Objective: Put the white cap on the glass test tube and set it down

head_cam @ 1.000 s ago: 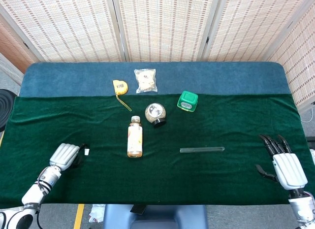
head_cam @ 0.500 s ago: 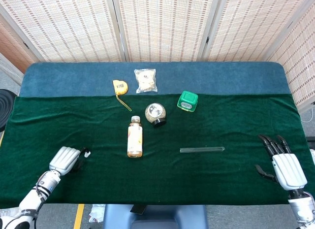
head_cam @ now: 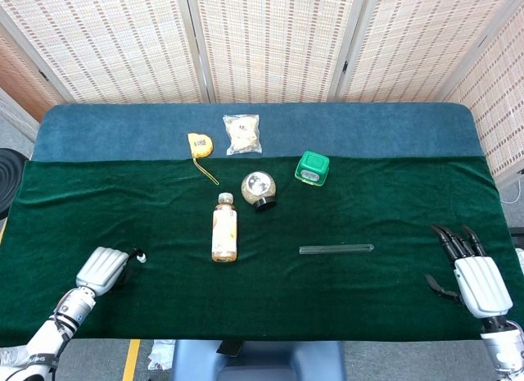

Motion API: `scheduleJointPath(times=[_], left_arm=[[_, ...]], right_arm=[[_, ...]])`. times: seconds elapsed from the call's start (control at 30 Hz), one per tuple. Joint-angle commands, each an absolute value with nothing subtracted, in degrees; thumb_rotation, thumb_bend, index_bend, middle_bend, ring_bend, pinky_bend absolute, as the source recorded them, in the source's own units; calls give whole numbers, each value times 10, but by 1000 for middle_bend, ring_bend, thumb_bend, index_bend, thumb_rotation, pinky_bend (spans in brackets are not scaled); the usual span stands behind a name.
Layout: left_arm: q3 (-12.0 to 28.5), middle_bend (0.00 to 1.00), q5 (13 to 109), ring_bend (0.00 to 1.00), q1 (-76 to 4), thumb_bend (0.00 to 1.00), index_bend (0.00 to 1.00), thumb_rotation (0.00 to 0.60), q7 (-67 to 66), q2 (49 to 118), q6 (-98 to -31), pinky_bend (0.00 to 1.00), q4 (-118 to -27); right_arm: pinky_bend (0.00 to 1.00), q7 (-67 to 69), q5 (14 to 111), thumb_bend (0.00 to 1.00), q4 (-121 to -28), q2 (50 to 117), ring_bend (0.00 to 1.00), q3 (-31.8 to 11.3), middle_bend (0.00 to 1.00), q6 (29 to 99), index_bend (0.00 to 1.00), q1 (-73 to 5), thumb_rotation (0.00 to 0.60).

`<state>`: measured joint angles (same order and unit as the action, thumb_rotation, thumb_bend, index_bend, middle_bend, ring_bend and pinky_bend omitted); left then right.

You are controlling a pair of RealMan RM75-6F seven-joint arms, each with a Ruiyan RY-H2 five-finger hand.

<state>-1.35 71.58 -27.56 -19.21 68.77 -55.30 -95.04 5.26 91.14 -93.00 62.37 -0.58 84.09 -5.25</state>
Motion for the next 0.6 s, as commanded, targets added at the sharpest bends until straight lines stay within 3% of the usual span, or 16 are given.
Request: scheduleJointPath(times=[0.03, 0.23, 0.37, 0.43, 0.6], left_arm=[[-13, 1000, 719, 878, -274, 671, 311, 600, -190, 687, -558, 817, -952], [-9, 1000, 727, 875, -273, 652, 297, 600, -184, 684, -569, 817, -954], [-4, 1000, 732, 868, -275, 445, 301, 600, -180, 690, -574, 817, -944], [-1, 1000, 735, 869, -276, 388, 329, 600, -179, 699, -576, 817, -931], [5, 1000, 732, 875, -282, 377, 407, 600, -179, 721, -572, 817, -901]], right_arm=[[17, 53, 912, 356, -930, 624, 164, -6, 140, 841, 70, -52, 600], [17, 54, 912, 357, -931, 623, 165, -6, 140, 844, 70, -51, 600], [17, 56, 912, 356, -930, 623, 164, -6, 140, 845, 70, -51, 600], [17, 57, 912, 356, -929, 624, 164, -6, 140, 844, 70, -51, 600], [17, 61, 911, 356, -926, 624, 164, -6, 140, 844, 69, -51, 600]])
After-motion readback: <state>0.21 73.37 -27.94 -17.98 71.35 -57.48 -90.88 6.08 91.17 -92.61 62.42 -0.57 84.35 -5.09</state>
